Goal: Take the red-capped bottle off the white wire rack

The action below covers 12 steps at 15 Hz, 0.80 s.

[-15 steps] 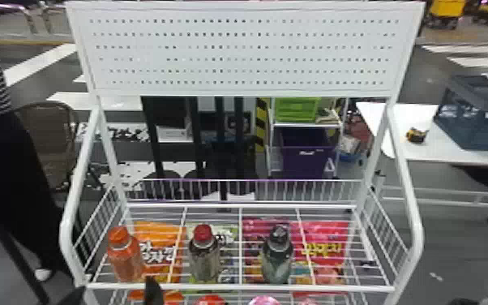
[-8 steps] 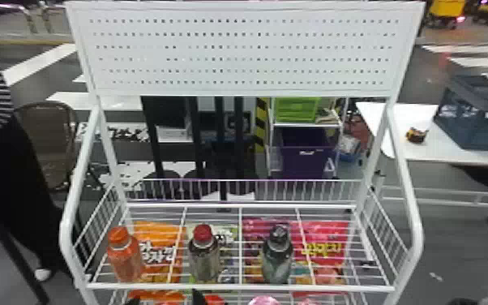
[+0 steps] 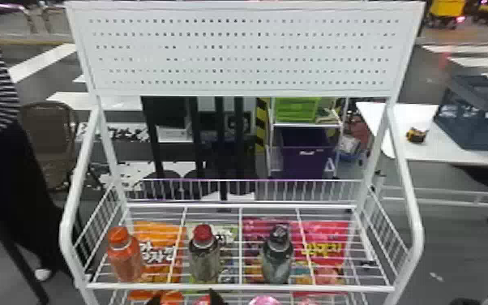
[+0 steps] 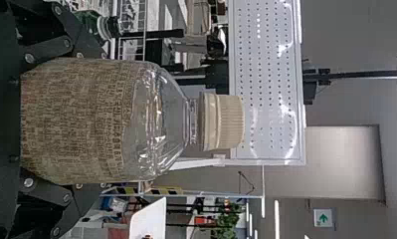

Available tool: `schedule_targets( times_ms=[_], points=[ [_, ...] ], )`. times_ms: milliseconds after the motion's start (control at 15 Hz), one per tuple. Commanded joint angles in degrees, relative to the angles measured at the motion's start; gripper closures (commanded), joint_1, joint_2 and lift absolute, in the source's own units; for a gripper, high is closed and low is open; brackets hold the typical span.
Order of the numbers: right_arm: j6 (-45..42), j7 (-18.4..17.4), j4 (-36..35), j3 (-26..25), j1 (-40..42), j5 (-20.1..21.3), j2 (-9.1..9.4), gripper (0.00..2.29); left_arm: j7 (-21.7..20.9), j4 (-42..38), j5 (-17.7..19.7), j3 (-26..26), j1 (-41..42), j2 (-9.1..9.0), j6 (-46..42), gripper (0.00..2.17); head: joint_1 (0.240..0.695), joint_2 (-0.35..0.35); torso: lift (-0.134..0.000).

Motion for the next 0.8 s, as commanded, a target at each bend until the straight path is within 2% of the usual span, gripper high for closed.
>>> schedule_targets(
  times_ms=[0, 267, 733],
  points=[
    [0.0, 0.0, -0.3, 0.0, 0.1, 0.2, 0.0, 0.84, -0.3, 4.1, 0.0, -0.3, -2.2, -1.09, -2.0, 0.04, 0.499, 0.0, 0.0],
    [0.0, 0.0, -0.3, 0.0, 0.4, 0.3, 0.09, 0.84, -0.1, 11.1, 0.0, -2.1, -7.1, -2.67, -5.7, 0.07, 0.499, 0.0, 0.0],
    [0.0, 0.0, 0.0, -0.1, 0.5, 0.2, 0.09, 0.84, -0.4, 16.2, 0.5, -2.3, -14.0, -4.26, -5.0, 0.07, 0.499, 0.0, 0.0]
  ],
)
